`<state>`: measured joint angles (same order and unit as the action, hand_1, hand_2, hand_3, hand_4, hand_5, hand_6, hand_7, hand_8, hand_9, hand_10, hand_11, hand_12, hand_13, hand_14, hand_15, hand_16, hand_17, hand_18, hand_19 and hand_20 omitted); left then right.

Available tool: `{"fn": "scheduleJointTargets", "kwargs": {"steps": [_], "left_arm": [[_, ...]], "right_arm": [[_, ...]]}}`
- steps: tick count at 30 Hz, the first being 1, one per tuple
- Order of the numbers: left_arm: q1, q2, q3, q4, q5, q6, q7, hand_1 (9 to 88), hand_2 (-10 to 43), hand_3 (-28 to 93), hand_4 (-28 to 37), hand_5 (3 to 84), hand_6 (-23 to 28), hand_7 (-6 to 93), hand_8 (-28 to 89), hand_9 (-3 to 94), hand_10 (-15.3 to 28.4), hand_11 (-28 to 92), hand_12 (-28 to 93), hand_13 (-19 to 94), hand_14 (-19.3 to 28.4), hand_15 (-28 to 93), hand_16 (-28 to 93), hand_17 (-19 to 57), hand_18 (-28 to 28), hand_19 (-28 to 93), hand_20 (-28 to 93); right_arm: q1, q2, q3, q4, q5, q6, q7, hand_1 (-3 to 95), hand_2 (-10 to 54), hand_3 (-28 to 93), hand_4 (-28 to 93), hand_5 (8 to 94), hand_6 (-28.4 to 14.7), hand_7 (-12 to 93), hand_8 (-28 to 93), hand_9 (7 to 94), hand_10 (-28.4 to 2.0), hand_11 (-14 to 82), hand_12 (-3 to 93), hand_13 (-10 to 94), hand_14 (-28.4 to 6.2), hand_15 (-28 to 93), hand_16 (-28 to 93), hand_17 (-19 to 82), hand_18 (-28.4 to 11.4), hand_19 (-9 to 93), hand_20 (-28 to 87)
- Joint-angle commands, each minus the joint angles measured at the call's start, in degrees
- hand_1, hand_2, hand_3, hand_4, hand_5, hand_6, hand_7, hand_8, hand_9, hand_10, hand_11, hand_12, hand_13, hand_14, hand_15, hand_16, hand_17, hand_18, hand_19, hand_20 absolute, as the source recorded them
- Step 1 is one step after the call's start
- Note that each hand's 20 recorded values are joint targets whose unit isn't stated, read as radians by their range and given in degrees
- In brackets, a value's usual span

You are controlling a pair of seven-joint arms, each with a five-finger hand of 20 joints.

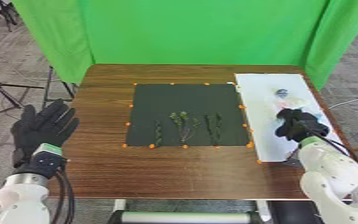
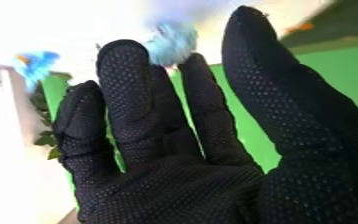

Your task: Arrange flowers

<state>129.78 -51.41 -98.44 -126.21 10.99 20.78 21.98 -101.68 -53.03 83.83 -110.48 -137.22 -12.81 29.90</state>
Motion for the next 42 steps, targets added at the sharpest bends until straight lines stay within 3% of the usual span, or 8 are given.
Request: {"fn": "scheduleJointTargets", "kwargs": {"steps": [1,5,10,19,25,32,37,42], "left_arm": [[-0.31,0.17,0.88,0.40,1.23,-2.22,-0.87,29.1,14.4,73,-26.6,41.1,7.3,33.9,-15,33.1,14.3,36,14,22,13.3,53,-7,-6.1,13.8,40,17],[-0.66,-0.18,1.52,0.36,0.27,-2.00,-0.61,29.2,14.3,73,-26.5,41.0,7.3,33.7,-15,33.0,14.3,36,14,22,13.5,53,-7,-6.2,13.8,40,17],[-1.09,-0.46,1.56,0.45,0.60,-2.20,-1.31,29.3,14.3,73,-26.7,41.0,7.2,33.8,-15,33.0,14.3,36,14,22,13.4,53,-7,-6.2,13.9,40,17],[-0.80,-0.11,1.35,0.20,0.26,-2.16,-0.61,29.3,14.5,73,-26.7,41.1,7.3,33.7,-15,33.3,14.3,36,14,22,13.4,53,-7,-6.2,13.9,40,17],[-0.61,-0.06,-0.44,0.70,1.97,-4.09,-0.74,29.0,14.4,73,-26.7,41.1,7.3,32.6,-15,33.5,14.4,35,14,23,13.3,51,-7,-5.9,13.8,39,16],[1.93,-0.33,-3.29,0.16,0.49,-3.16,0.85,25.2,16.6,70,-28.2,41.0,7.4,18.7,-11,35.4,14.1,26,10,24,13.3,42,-9,-5.2,13.4,36,14],[2.85,-0.40,-5.68,0.38,0.66,-2.57,1.60,24.6,16.8,70,-28.3,40.7,7.1,17.1,-11,35.3,14.1,25,10,23,13.1,40,-9,-5.1,13.2,36,14],[0.63,-0.17,-4.77,1.25,0.65,-2.32,0.58,24.6,16.7,70,-28.3,40.4,7.0,16.6,-10,34.9,13.9,24,10,23,12.8,39,-9,-5.1,13.1,36,14]], "right_arm": [[2.45,0.82,-1.25,2.77,-0.58,2.88,-0.87,45.0,-9.5,83,-28,38.9,-4.7,20,-14,38.2,-12.1,12.7,11.8,56,-13.5,73,22,28,-23.8,82,47],[4.83,0.94,-2.80,5.28,0.46,2.99,-0.27,48.2,-9.5,80,-28,40.0,-3.8,22,-15,40.0,-10.9,13.9,11.1,57,-11.5,70,28,28,-23.5,82,47],[5.01,0.82,-3.69,6.47,1.94,4.39,1.97,56.1,-9.5,71,-28,54.2,-0.9,25,-16,61.2,-10.1,17.1,14.9,63,-6.8,56,36,31,-22.7,82,47],[3.07,0.72,-4.88,6.46,-0.97,10.19,3.57,63.5,-9.5,63,-28,71.3,0.9,34,1,85.5,-7.1,10.7,41.6,72,-4.7,52,42,34,-22.3,83,48],[2.63,-0.27,-4.65,2.75,-3.91,15.44,2.99,64.1,-9.5,67,-28,78.7,0.3,33,4,90.3,-7.5,12.2,45.6,75,-4.9,54,44,37,-23.3,85,48],[8.40,-1.66,-10.62,-3.81,-3.05,22.42,-2.26,63.8,-9.5,69,-28,80.8,-0.4,31,6,91.4,-7.8,11.7,46.6,76,-5.1,54,45,38,-23.6,86,49],[19.84,-5.53,-21.20,-1.48,3.82,21.11,-9.05,63.6,-9.5,69,-28,80.2,-0.1,32,7,91.2,-7.7,11.8,47.1,76,-5.0,54,45,38,-23.3,86,49],[29.08,-10.66,-30.67,2.11,14.29,16.99,-9.52,62.5,-9.5,70,-28,78.8,0.2,33,8,90.9,-7.6,11.9,47.2,75,-5.0,55,45,38,-23.2,87,49]]}}
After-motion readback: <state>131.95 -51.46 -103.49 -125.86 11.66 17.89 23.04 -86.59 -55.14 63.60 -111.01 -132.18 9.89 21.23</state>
